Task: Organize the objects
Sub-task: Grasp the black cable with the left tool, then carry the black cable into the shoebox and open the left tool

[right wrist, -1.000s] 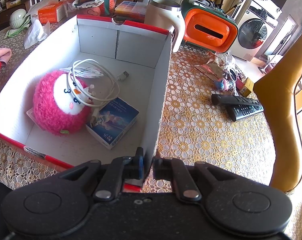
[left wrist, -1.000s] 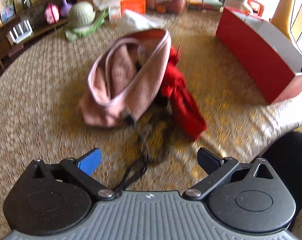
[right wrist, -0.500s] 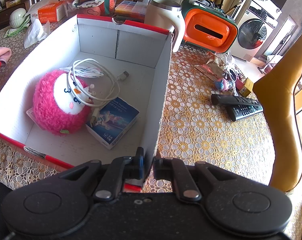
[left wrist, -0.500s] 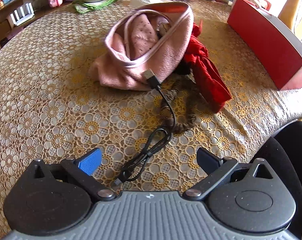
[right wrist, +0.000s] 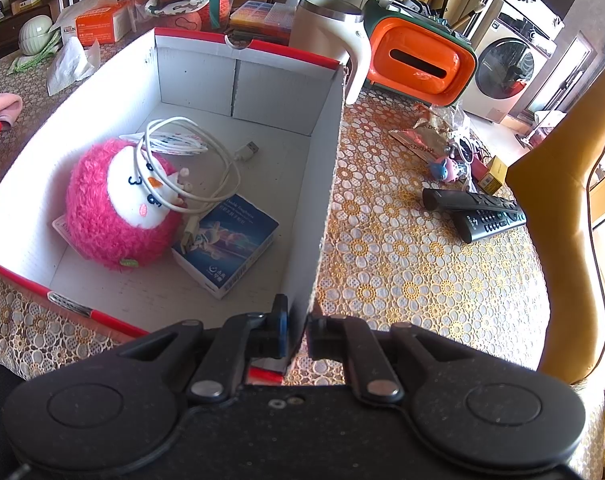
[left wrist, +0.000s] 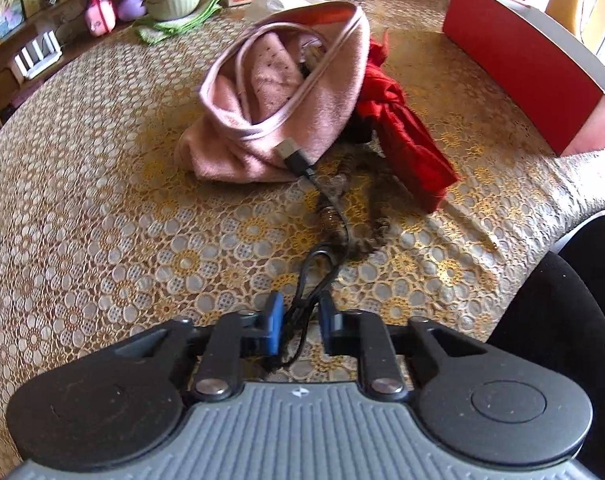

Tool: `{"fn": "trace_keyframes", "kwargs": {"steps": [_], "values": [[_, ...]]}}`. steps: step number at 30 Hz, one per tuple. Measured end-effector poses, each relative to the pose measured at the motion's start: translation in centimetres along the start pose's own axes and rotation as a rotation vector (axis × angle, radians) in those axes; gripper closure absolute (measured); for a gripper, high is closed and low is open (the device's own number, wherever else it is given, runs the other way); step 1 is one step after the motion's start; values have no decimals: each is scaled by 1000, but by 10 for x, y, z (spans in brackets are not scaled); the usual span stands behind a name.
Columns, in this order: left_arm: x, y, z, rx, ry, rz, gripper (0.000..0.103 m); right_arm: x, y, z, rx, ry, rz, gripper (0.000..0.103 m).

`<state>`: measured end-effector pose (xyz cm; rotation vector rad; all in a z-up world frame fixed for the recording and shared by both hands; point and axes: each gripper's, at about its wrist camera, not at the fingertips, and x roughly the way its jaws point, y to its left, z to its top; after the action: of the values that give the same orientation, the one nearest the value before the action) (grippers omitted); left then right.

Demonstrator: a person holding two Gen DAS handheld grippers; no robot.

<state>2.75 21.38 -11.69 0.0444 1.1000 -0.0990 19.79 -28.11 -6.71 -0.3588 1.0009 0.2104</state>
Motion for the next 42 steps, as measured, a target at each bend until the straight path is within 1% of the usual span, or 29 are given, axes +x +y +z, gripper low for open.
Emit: {"fn": "trace_keyframes", "kwargs": {"steps": [3,4,5,7,11,17,20,27,33,37,42], "values": [[-1,-7,3,4,5,26,93,0,0,0,0,0,0,94],[-3,-8,5,-8,4,19,94,0,0,0,0,0,0,94],[-6,-8,7,-21,-2,9,94,0,0,0,-1,0,0,94],[-14,-7,12,-39,-25,17,94,-1,0,0,-4,-1,-1,94],[-30,-9,24,-80,-59,11,95,-1,1,0,-6,-2,-2,94],[-47,-26,49,-72,-96,7,95,-1,1,0,-6,-2,-2,95],[-57,-38,61,-72,-122,-23,95,-1,1,1,-6,-2,-2,95],[-72,-74,99,-11,-196,-84,95,-1,1,1,-13,-3,-3,95],[-75,-118,144,87,-253,-148,95,-1,1,1,-13,-5,-3,95],[-69,-153,174,159,-269,-192,95,-1,2,2,-16,-6,-1,96],[-55,-202,203,252,-262,-237,95,-1,2,1,-23,-6,3,96]]}}
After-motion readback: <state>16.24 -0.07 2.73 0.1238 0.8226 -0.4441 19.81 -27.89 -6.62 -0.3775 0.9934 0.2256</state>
